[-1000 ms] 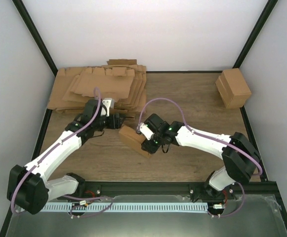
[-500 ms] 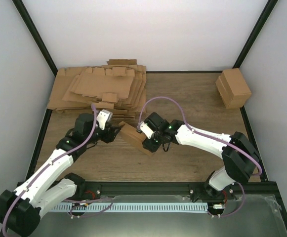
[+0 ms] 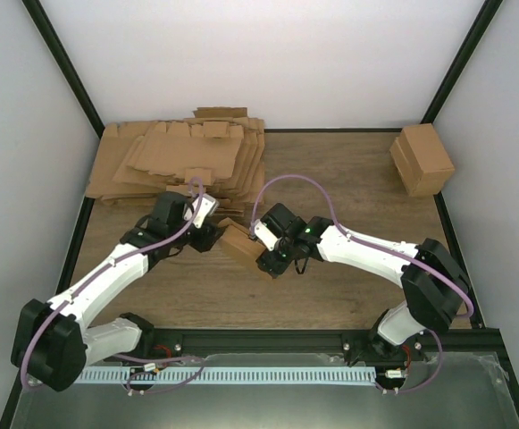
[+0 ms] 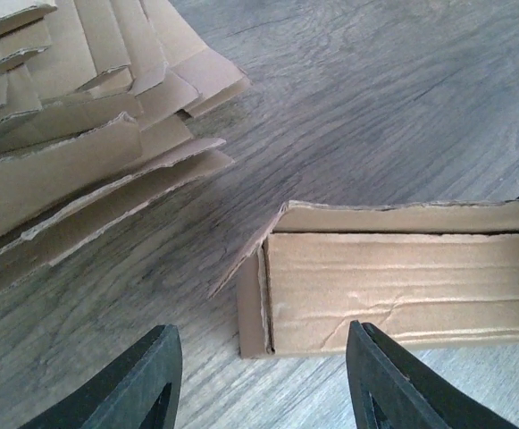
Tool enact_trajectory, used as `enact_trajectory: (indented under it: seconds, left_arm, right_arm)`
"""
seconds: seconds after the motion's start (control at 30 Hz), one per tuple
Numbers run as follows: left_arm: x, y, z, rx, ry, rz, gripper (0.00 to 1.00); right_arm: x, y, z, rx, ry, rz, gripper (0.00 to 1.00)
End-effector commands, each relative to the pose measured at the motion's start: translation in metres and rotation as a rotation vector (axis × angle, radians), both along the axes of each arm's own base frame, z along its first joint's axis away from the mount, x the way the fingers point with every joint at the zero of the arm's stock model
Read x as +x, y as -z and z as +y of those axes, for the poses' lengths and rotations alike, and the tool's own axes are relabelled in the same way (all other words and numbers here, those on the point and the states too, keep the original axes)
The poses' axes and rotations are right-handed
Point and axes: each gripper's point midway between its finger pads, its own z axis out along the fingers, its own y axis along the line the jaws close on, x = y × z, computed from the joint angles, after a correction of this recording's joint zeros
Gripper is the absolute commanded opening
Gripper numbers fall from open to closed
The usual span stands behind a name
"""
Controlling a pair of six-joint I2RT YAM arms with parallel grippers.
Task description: Fold the paper box
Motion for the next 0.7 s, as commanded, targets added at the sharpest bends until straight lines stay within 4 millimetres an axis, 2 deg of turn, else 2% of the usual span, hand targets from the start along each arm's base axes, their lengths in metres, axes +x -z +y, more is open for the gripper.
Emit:
enact_trajectory:
  seconds: [0.0, 0.17, 0.33, 0.57, 0.67]
  left_arm:
    - [0.007, -0.003, -0.009, 0.039, 0.085, -0.031, 0.53]
    - [0.018, 0.004, -0.015, 0.082, 0.123, -0.002, 0.5]
    - [0.028, 0.011, -0.022, 0.095, 0.143, 0.034, 0.36]
    - [0.02, 0.012, -0.027, 0.078, 0.172, 0.093, 0.05]
    - [0.015, 0.007, -0.025, 0.063, 0.149, 0.115, 0.04]
  right_arm:
    - [0.01, -0.025, 0.009, 0.051, -0.001, -0.064, 0.71]
    - [0.01, -0.027, 0.009, 0.055, -0.001, -0.067, 0.71]
    - [0.009, -0.028, 0.01, 0.06, -0.004, -0.063, 0.69]
    - [0.012, -0.029, 0.011, 0.063, 0.008, -0.071, 0.65]
    - [0.014, -0.031, 0.012, 0.071, 0.015, -0.078, 0.65]
